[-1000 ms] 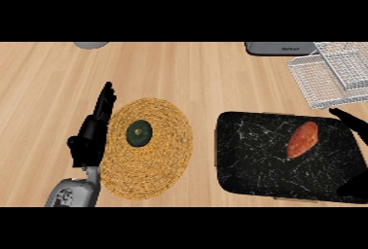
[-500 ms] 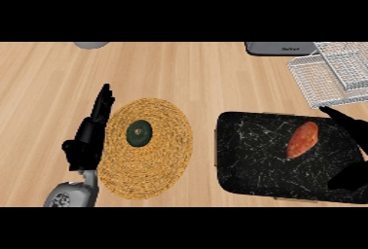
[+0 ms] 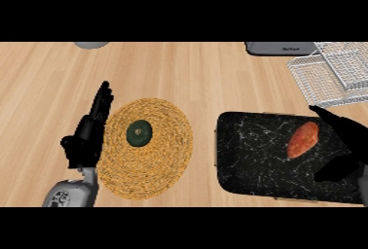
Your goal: Pick the sweet potato from the tray and place it in the tiered basket
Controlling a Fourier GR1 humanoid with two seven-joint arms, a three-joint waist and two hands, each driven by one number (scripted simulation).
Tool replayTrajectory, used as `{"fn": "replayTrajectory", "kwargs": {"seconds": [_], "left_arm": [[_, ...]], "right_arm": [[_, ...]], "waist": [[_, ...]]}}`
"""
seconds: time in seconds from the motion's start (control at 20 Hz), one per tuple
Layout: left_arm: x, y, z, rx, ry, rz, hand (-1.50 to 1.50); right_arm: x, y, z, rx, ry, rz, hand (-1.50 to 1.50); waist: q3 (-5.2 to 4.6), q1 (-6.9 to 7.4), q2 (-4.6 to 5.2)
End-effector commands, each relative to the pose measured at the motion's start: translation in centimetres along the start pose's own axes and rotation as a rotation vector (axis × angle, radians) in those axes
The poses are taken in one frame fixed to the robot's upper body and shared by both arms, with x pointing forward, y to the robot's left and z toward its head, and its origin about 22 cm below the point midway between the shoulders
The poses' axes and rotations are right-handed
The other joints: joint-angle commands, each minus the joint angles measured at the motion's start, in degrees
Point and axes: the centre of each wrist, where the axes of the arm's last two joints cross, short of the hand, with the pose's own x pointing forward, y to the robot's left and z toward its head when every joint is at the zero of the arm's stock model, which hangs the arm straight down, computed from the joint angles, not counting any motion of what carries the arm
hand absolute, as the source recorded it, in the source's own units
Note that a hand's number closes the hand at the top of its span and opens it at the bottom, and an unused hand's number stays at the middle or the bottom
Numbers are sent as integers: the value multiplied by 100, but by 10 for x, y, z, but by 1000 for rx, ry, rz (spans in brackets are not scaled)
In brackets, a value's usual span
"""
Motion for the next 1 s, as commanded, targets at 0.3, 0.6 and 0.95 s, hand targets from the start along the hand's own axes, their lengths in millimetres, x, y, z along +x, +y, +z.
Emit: {"fn": "replayTrajectory", "kwargs": {"seconds": [0.3, 0.6, 0.95], "left_arm": [[-13, -7, -8, -5, -8, 1, 0], [-12, -17, 12, -1, -5, 5, 0], [-16, 4, 0, 5, -14, -8, 0]], "right_arm": [[5, 36, -12, 5, 1, -9, -150], [0, 34, -25, -8, -21, -58, -150], [11, 42, -29, -147, -46, -32, 150]], "waist": [[-1, -15, 3], [0, 0, -1], [-1, -5, 3]]}}
